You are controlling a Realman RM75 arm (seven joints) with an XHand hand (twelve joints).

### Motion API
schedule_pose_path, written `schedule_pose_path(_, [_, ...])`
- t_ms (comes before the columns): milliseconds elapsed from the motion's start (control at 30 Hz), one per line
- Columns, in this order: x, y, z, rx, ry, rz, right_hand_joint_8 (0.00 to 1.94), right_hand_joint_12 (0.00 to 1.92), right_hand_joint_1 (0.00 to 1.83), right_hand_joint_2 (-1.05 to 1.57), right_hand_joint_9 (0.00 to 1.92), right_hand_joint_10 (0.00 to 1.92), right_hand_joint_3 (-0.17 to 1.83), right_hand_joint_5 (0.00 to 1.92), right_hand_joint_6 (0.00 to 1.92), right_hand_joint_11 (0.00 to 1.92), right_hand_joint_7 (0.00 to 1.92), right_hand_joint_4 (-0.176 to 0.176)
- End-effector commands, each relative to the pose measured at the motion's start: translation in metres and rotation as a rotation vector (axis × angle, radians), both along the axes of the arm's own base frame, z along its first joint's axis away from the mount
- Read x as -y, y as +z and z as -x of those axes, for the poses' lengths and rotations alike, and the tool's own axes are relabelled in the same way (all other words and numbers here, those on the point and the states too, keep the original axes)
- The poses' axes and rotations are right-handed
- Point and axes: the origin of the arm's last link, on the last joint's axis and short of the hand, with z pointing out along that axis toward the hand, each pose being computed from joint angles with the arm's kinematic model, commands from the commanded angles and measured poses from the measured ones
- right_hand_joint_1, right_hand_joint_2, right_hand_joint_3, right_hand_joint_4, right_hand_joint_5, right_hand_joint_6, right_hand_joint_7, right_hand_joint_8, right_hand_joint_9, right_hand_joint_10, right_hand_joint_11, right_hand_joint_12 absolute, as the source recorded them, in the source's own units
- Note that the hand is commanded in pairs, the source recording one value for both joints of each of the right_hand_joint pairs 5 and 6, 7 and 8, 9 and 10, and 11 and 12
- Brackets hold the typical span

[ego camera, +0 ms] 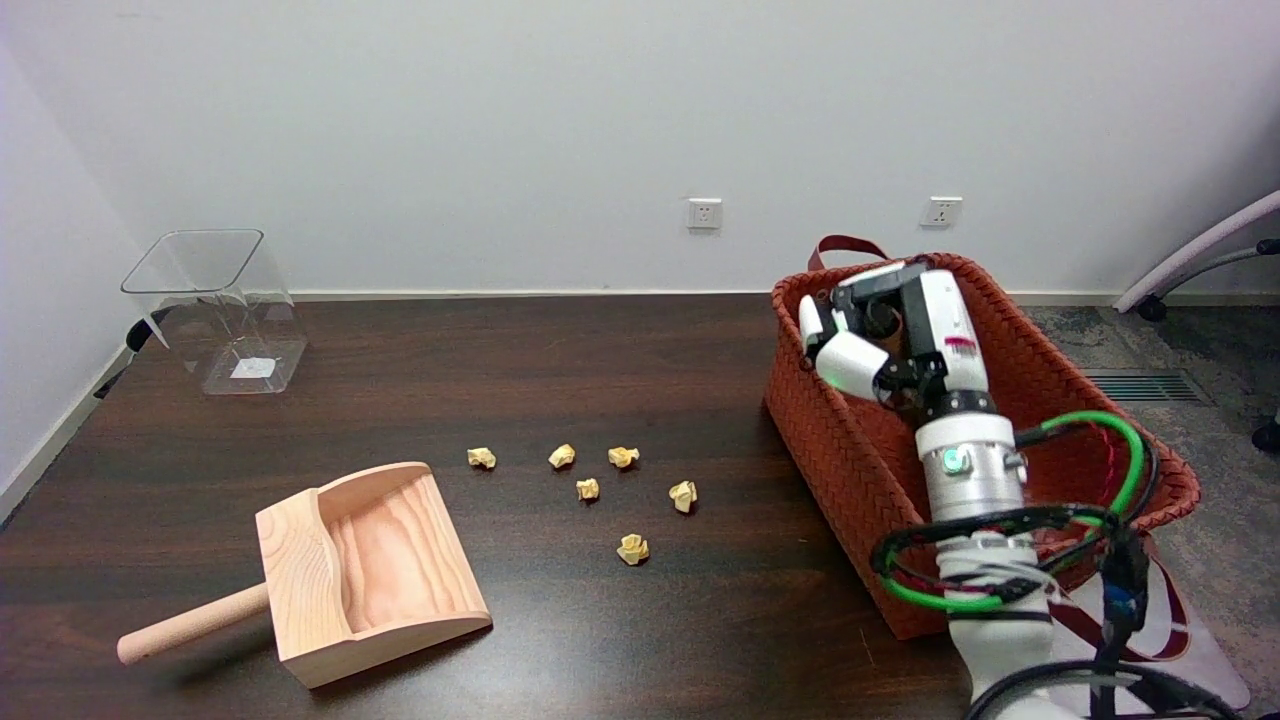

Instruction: Pick up the broom.

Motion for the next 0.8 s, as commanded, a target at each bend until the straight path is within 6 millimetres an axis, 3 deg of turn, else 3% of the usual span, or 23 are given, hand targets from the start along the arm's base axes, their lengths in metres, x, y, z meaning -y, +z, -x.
schedule_pose_path(33, [0.045, 0.013, -0.057, -0.242, 0.063, 0.022, 1.92, 1.92, 1.20, 1.57, 1.92, 1.92, 0.73, 1.92, 1.92, 1.92, 1.92, 0.000])
schedule_pose_path(400, [0.075, -0.007, -0.088, -0.242, 0.137, -0.071, 1.92, 1.92, 1.21, 1.57, 1.92, 1.92, 0.69, 1.92, 1.92, 1.92, 1.92, 0.000])
schedule_pose_path(800, [0.086, -0.061, -0.105, -0.227, 0.192, -0.170, 1.92, 1.92, 1.21, 1.57, 1.92, 1.92, 0.69, 1.92, 1.92, 1.92, 1.92, 0.000])
